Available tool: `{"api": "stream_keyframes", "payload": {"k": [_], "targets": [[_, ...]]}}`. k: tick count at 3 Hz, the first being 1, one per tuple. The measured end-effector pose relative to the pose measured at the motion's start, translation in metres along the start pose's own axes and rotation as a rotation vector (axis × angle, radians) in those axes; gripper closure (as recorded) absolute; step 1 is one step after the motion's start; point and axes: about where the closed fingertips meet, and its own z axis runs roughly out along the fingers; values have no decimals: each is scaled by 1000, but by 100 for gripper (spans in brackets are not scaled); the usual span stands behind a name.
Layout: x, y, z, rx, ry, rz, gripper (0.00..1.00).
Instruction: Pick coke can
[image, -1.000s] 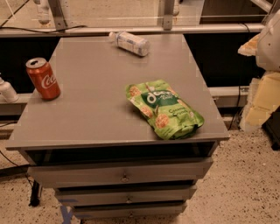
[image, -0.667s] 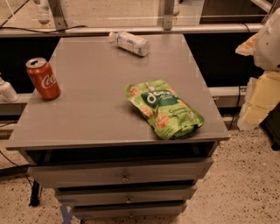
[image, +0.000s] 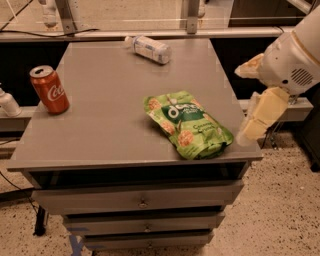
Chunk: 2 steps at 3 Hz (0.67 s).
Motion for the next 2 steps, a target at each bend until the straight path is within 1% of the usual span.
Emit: {"api": "stream_keyframes", "payload": {"k": [1, 2], "targets": [[-38, -8, 32, -90, -234, -1, 0], [-57, -1, 31, -131, -313, 8, 0]]}}
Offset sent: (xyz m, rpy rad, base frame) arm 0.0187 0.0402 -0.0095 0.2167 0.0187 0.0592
